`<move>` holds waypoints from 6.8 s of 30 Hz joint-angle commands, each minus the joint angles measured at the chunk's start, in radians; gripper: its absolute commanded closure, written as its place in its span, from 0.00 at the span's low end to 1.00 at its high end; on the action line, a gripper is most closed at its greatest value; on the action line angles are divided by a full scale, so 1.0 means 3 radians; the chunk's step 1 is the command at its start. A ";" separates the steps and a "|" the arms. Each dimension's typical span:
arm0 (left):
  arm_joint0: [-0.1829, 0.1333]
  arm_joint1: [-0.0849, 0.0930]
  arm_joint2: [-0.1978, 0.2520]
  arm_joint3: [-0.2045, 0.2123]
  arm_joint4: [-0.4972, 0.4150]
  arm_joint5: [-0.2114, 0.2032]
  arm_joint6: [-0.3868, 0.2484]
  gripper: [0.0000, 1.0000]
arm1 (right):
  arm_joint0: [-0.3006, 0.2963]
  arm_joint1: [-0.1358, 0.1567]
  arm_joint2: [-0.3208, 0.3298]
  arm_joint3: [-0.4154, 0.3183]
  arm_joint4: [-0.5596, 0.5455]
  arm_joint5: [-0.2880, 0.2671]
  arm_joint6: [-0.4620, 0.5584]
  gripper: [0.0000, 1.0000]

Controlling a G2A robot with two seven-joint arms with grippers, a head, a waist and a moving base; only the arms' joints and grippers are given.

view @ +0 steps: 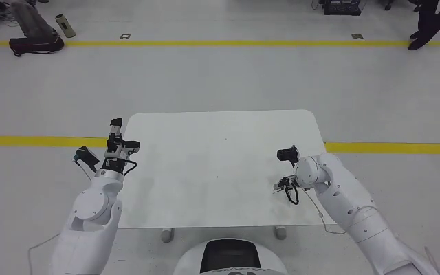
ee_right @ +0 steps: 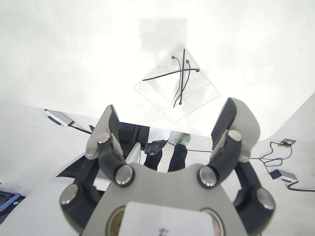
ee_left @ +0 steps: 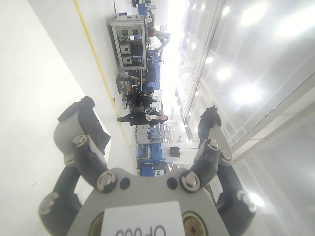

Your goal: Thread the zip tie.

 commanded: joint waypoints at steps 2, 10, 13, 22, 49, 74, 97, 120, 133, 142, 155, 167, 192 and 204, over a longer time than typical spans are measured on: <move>0.0000 0.0000 0.0000 0.0000 0.0000 0.0000 0.0000 0.00 | 0.0000 0.0000 0.0000 0.0000 0.0000 0.0000 0.0000 0.00; 0.0000 0.0000 0.0000 0.0000 0.0000 0.0000 0.0000 0.00 | -0.0027 -0.0011 -0.0022 0.0062 0.0072 -0.0075 -0.0103 0.00; 0.0000 0.0000 0.0000 0.0000 0.0000 0.0000 0.0000 0.00 | -0.0027 -0.0011 -0.0022 0.0062 0.0072 -0.0075 -0.0103 0.00; 0.0000 0.0000 0.0000 0.0000 0.0000 0.0000 0.0000 0.00 | -0.0043 -0.0007 -0.0009 0.0012 0.0015 -0.0121 -0.0141 0.05; 0.0000 0.0000 0.0000 0.0000 0.0000 0.0000 0.0000 0.00 | 0.0034 -0.0066 -0.0187 0.0294 -0.0067 -0.0194 -0.0155 0.72; 0.0000 0.0000 0.0000 0.0000 0.0000 0.0000 0.0000 0.00 | 0.0234 -0.0190 -0.0400 0.0767 -0.0051 -0.0130 -0.0293 0.82; 0.0000 0.0000 0.0000 0.0000 0.0000 0.0000 0.0000 0.00 | 0.0354 -0.0276 -0.0494 0.1016 -0.0073 -0.0024 -0.0287 0.84; 0.0000 0.0000 0.0000 0.0000 0.0000 0.0000 0.0000 0.00 | 0.0501 -0.0386 -0.0607 0.1317 -0.0052 0.0008 -0.0325 1.00; 0.0000 0.0000 0.0000 0.0000 0.0000 0.0000 0.0000 0.00 | 0.0451 -0.0350 -0.0484 0.1093 -0.0141 0.0005 -0.0216 1.00; 0.0000 0.0000 0.0000 0.0000 0.0000 0.0000 0.0000 0.00 | 0.0316 -0.0267 -0.0248 0.0746 -0.0189 -0.0053 -0.0072 1.00; 0.0000 0.0000 0.0000 0.0000 0.0000 0.0000 0.0000 0.00 | -0.0053 -0.0108 0.0483 0.0244 0.0377 -0.0534 -0.0277 1.00; 0.0000 0.0000 0.0000 0.0000 0.0000 0.0000 0.0000 0.00 | -0.0147 -0.0099 0.0659 0.0254 0.0716 -0.0637 -0.0558 1.00; 0.0000 0.0000 0.0000 0.0000 0.0000 0.0000 0.0000 0.00 | 0.0030 -0.0076 0.1275 0.1014 0.2917 -0.1783 -0.0823 1.00; 0.0000 0.0000 0.0000 0.0000 0.0000 0.0000 0.0000 0.00 | 0.0030 -0.0076 0.1275 0.1014 0.2917 -0.1783 -0.0823 1.00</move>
